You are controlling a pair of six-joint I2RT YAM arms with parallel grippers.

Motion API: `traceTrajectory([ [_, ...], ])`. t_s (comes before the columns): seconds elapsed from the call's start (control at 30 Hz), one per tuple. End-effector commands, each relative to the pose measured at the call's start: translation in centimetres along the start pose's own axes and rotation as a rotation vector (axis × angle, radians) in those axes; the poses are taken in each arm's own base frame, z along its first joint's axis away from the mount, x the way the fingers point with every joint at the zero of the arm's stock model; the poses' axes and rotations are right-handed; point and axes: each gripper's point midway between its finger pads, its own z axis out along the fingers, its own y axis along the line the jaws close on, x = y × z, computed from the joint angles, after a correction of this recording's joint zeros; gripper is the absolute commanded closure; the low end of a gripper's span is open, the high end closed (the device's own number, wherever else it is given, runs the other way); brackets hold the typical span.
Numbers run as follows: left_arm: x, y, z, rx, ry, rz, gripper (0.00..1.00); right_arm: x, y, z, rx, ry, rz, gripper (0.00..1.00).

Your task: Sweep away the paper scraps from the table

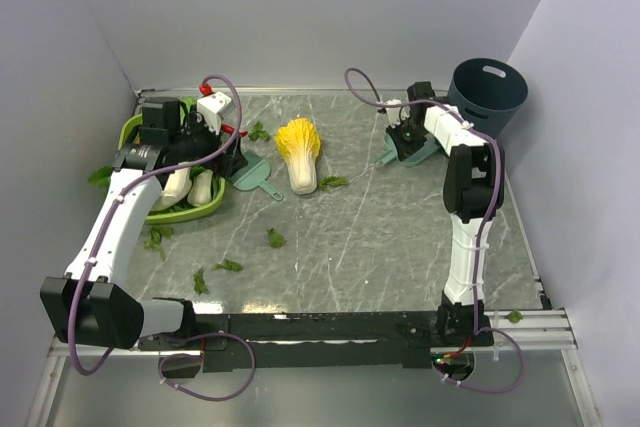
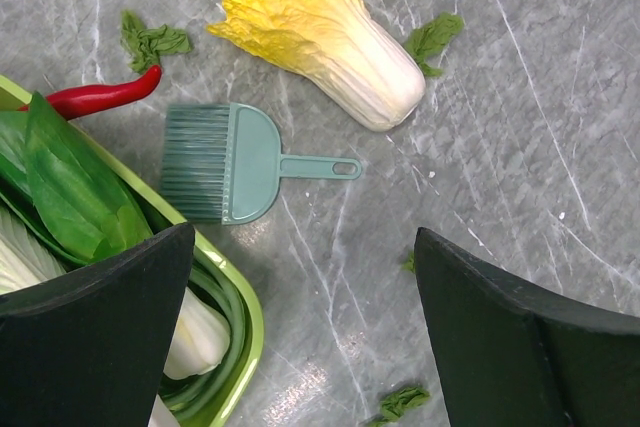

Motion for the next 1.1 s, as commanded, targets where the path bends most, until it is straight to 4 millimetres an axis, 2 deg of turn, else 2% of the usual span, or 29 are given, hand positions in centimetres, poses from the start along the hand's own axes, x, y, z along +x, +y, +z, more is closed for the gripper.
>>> traceTrajectory([
  [0.0,-1.8,-0.5,-0.5,0.022,-0.052,0.050,0.05,0.4,2.6,-3.7,-0.048,-0.041,-0.129,0.96],
  [0.03,-1.8,-0.6,-0.6,0.022,-0.054,0.053,0.05,0.5,3.3,-4.2,-0.064,-0.051,-0.159,0.96],
  [0.07,-1.6,-0.7,-0.6,0.025,-0.054,0.052,0.05,1.9,4.6,-4.0,-0.104,-0.034,-0.180,0.96],
  [0.1,-1.7,-0.7,-0.6,0.025,-0.060,0.057,0.05,1.4,5.5,-5.6,-0.127,-0.086,-0.257,0.98],
  [0.13,-1.6,-0.8,-0.6,0.028,-0.061,0.059,0.05,1.9,6.4,-5.9,-0.144,-0.088,-0.293,0.98],
  [0.17,-1.5,-1.1,-0.5,0.035,-0.061,0.061,0.05,3.5,7.6,-5.8,-0.182,-0.065,-0.316,0.98],
  [0.2,-1.5,-1.2,-0.5,0.040,-0.060,0.063,0.05,3.6,8.2,-7.0,-0.181,-0.084,-0.397,1.00],
  [0.23,-1.4,-1.2,-0.5,0.043,-0.060,0.061,0.05,4.7,9.4,-6.9,-0.218,-0.074,-0.431,1.00],
  [0.27,-1.2,-1.5,-0.4,0.053,-0.058,0.059,0.05,5.0,10.2,-7.9,-0.216,-0.087,-0.477,1.00],
  [0.3,-1.1,-1.5,-0.3,0.058,-0.058,0.060,0.05,5.3,10.6,-8.2,-0.218,-0.096,-0.554,1.00],
  [0.33,-1.0,-1.7,-0.3,0.064,-0.056,0.061,0.05,6.9,11.6,-7.9,-0.242,-0.072,-0.591,1.00],
  [0.37,-0.8,-1.9,-0.2,0.078,-0.054,0.059,0.05,7.2,12.5,-7.9,-0.247,-0.072,-0.654,1.00],
  [0.4,-0.8,-2.0,-0.1,0.083,-0.053,0.062,0.05,7.1,12.7,-8.7,-0.218,-0.095,-0.746,1.00],
  [0.43,-0.5,-2.1,-0.1,0.092,-0.044,0.059,0.05,8.6,13.5,-8.2,-0.228,-0.070,-0.790,1.00],
  [0.47,-0.3,-2.3,0.0,0.106,-0.041,0.062,0.05,8.1,13.9,-8.7,-0.197,-0.099,-0.880,1.00],
  [0.5,-0.2,-2.4,0.1,0.113,-0.037,0.071,0.05,9.4,14.5,-8.1,-0.210,-0.083,-0.904,1.00],
  [0.57,0.1,-2.8,0.2,0.133,-0.028,0.078,0.05,9.7,14.9,-8.3,-0.182,-0.087,-0.964,0.99],
  [0.63,0.4,-3.2,0.2,0.150,-0.015,0.081,0.05,11.0,15.5,-7.8,-0.185,-0.075,-0.994,0.99],
  [0.73,1.3,-3.7,0.7,0.179,0.017,0.095,0.05,12.0,16.3,-8.1,-0.150,-0.091,-1.072,0.98],
  [0.8,2.2,-3.9,0.9,0.186,0.052,0.109,0.05,12.9,16.6,-7.9,-0.143,-0.088,-1.091,0.92],
  [0.83,2.7,-4.1,1.3,0.193,0.075,0.117,0.05,12.9,16.6,-8.4,-0.124,-0.097,-1.088,0.84],
  [0.87,3.1,-4.1,1.5,0.191,0.092,0.143,0.05,12.9,16.7,-8.6,-0.115,-0.104,-1.061,0.56],
  [0.9,3.9,-3.5,1.7,0.163,0.128,0.169,0.05,12.7,16.7,-9.1,-0.100,-0.123,-1.038,0.35],
  [0.97,5.2,-3.4,2.1,0.182,0.201,0.286,0.05,12.2,17.2,-11.3,-0.061,-0.176,-0.971,0.10],
  [1.03,5.8,-2.2,2.7,0.158,0.259,0.381,0.05,11.0,18.2,-14.2,-0.049,-0.254,-0.900,0.07],
  [1.07,5.8,-1.4,2.9,0.154,0.279,0.463,0.05,10.8,18.7,-15.2,-0.058,-0.274,-0.798,0.07],
])
